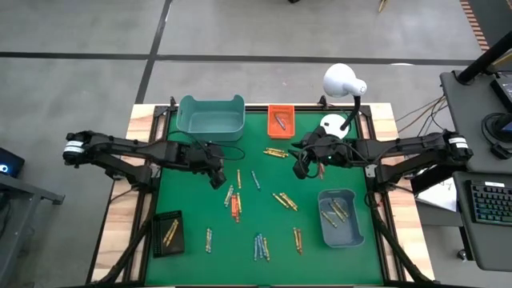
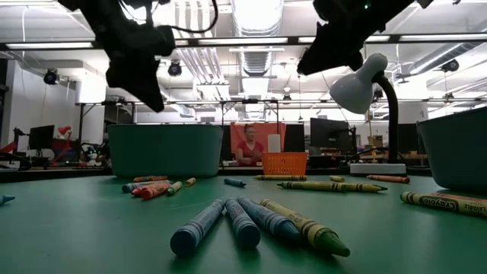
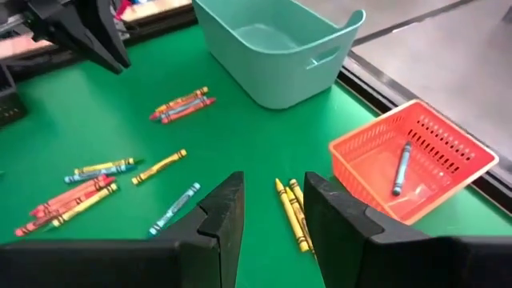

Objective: Sort crayons
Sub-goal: Put the orange crayon into the green bin

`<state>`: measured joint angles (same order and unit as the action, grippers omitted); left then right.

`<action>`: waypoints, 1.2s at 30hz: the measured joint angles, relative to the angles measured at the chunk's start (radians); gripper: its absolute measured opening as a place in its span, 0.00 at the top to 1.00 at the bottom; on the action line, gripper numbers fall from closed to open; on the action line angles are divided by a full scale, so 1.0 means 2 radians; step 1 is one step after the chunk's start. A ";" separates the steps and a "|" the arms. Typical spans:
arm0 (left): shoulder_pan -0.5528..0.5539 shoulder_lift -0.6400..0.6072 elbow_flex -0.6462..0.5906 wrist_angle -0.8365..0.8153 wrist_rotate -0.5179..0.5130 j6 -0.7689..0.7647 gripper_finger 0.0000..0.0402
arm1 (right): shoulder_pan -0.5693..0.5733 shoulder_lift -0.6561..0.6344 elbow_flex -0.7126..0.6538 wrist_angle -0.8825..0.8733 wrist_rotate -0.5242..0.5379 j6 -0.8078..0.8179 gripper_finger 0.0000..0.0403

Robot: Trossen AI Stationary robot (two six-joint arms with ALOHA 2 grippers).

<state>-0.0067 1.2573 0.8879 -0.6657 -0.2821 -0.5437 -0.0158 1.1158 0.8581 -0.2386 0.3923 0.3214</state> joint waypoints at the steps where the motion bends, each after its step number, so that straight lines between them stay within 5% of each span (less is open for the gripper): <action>1: 0.000 0.007 0.000 0.001 0.000 -0.002 0.91 | 0.000 0.004 0.000 0.000 0.000 -0.001 0.71; 14: 0.001 0.070 0.000 0.010 -0.093 -0.094 0.83 | -0.006 0.035 0.019 0.004 -0.002 -0.036 0.71; 36: 0.004 0.116 0.000 0.025 -0.110 -0.135 0.73 | -0.006 0.038 0.026 0.004 -0.005 -0.028 0.71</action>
<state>0.0009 1.4887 0.8879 -0.6156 -0.5016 -0.8129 -0.0269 1.1913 0.9096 -0.2298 0.3824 0.2649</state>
